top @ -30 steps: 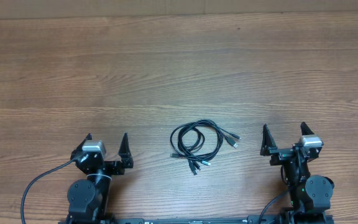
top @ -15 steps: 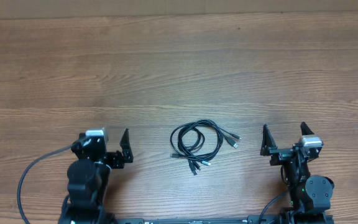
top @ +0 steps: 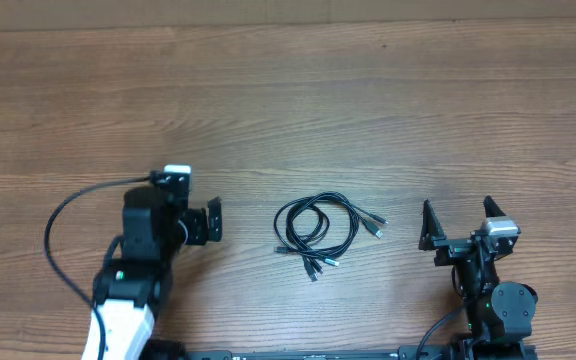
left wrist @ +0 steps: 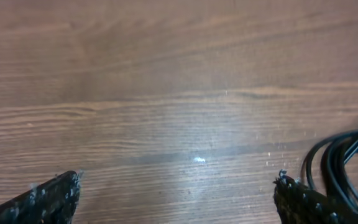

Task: Untangle cables
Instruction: 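Raise the left gripper and move it toward the black cable bundle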

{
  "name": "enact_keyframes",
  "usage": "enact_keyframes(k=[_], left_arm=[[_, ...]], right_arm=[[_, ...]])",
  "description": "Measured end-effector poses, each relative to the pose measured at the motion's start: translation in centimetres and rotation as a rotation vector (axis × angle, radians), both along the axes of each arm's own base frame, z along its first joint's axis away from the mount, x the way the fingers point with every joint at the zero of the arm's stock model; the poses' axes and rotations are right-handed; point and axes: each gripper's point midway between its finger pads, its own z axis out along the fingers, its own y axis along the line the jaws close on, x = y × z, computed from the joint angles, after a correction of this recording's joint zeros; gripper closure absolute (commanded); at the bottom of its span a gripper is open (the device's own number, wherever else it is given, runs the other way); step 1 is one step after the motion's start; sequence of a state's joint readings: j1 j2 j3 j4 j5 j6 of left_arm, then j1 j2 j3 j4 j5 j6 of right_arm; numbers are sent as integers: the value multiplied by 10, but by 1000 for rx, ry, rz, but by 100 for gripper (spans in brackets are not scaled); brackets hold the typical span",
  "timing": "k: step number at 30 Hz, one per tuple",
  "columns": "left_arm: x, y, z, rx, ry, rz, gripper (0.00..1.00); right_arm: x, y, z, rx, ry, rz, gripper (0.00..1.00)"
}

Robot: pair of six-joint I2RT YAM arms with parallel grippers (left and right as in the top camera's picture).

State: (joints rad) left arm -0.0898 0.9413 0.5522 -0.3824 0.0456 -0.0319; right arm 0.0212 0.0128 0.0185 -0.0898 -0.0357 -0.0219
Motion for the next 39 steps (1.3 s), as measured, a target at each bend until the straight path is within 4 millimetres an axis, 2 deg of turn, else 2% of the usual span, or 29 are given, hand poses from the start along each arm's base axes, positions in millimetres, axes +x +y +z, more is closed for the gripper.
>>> enact_keyframes(k=[10, 17, 34, 39], left_arm=[[15, -5, -31, 15, 231, -28, 0], [20, -9, -48, 16, 320, -53, 0], [19, -12, -55, 9, 358, -65, 0], [18, -19, -55, 19, 357, -88, 0]], right_arm=[[0, 0, 0, 0, 1, 1, 0], [0, 0, 0, 0, 1, 1, 0], [0, 0, 0, 0, 0, 0, 0], [0, 0, 0, 0, 0, 0, 0]])
